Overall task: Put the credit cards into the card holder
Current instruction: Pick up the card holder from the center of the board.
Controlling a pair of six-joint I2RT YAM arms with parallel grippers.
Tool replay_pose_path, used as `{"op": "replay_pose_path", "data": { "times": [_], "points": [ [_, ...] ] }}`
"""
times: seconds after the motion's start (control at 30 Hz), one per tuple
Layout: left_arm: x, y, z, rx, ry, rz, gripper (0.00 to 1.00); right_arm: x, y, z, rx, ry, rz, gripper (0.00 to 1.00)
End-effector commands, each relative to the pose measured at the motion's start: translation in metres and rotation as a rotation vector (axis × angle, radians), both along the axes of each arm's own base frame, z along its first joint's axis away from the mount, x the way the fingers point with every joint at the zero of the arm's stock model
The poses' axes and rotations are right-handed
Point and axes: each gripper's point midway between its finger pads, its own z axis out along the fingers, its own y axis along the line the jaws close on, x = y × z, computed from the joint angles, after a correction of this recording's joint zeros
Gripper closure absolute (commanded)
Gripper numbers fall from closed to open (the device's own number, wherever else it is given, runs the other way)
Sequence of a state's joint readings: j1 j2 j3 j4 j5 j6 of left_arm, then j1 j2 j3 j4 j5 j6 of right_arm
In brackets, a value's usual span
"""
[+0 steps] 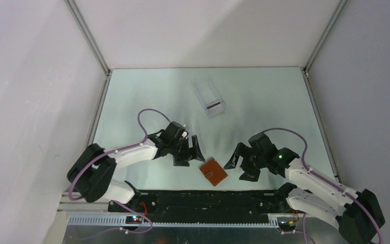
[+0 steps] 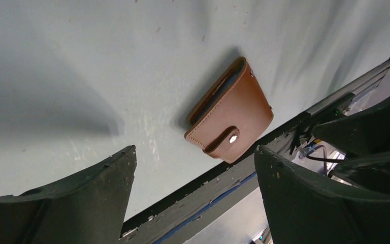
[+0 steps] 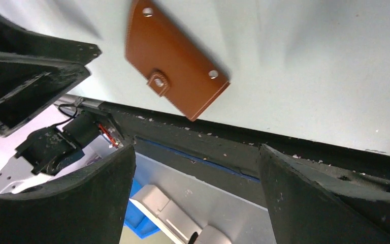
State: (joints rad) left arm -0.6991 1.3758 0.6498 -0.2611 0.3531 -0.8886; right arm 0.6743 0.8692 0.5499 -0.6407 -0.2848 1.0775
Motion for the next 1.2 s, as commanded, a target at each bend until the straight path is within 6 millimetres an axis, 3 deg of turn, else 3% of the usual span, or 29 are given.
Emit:
{"op": "replay_pose_path", "data": {
  "times": [0.0, 0.3, 0.63, 0.83, 0.9, 1.17],
  "points": [
    [0.008, -0.012, 0.0, -0.006, -0.007, -0.021, 0.1, 0.004, 0.014, -0.014, 0.048, 0.07, -0.037, 0.11],
    [0.013, -0.037, -0.009, -0.037, 0.045, -0.142, 0.17, 0.017, 0.028, -0.038, 0.045, 0.127, -0.042, 0.18],
    [0.001, -0.044, -0.021, -0.049, 0.1, -0.204, 0.23, 0.033, 0.039, -0.056, 0.073, 0.131, -0.008, 0.31],
    [-0.005, -0.049, -0.019, -0.08, 0.122, -0.213, 0.32, 0.03, 0.054, -0.066, 0.11, 0.174, 0.03, 0.39],
    [-0.007, -0.05, -0.016, -0.094, 0.125, -0.212, 0.4, 0.031, 0.056, -0.065, 0.118, 0.17, 0.029, 0.4],
    [-0.017, -0.038, -0.013, -0.09, 0.124, -0.18, 0.42, 0.054, 0.061, -0.038, 0.187, 0.032, 0.006, 0.39]
  ]
}}
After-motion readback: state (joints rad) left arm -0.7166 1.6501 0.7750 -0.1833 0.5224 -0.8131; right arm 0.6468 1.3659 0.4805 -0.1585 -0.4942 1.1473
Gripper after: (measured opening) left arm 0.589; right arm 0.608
